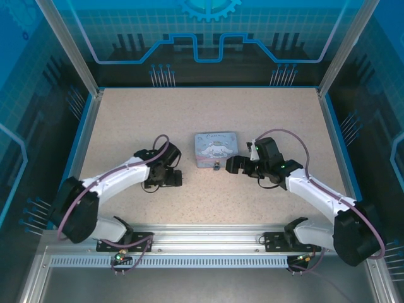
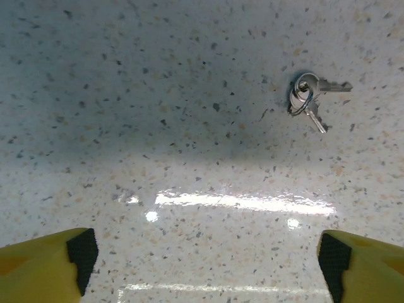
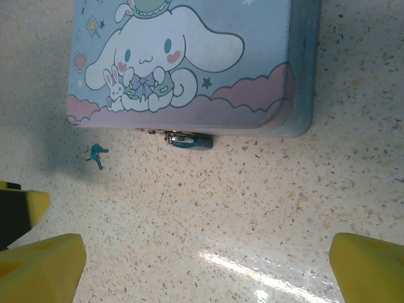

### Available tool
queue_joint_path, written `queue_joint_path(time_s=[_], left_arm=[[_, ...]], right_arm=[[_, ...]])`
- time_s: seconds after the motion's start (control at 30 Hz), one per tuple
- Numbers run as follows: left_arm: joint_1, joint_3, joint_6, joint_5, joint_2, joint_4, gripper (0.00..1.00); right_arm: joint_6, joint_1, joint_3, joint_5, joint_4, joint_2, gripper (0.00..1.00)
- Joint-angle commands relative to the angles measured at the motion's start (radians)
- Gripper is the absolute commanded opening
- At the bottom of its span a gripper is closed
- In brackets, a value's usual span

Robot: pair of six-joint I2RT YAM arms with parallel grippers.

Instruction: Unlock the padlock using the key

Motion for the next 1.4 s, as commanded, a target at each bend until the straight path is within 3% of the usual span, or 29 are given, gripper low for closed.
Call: queue_joint_path(time_s=[0.0, 0.47, 1.13, 1.37], left_arm=[[-0.019, 0.078, 0.068, -0.030, 0.075, -0.031, 0.85], [-0.027, 0.237, 0.202, -0.033, 0.296, 0.003, 0.66], [-0.004, 0.236, 0.216, -0.015, 0.372, 0.075, 0.60], [0.019, 0.211, 0.219, 0.002, 0.379, 0.101, 0.50]], right_arm=[[-0.016, 0.012, -0.011, -0.015, -0.006, -0.018, 1.00], [-0.014, 0.009, -0.032, 0.041, -0.050, -0.065, 1.00], [-0.008, 0.006, -0.045, 0.074, -0.080, -0.093, 1.00], [-0.006, 0.004, -0.045, 0.075, -0.083, -0.095, 1.00]])
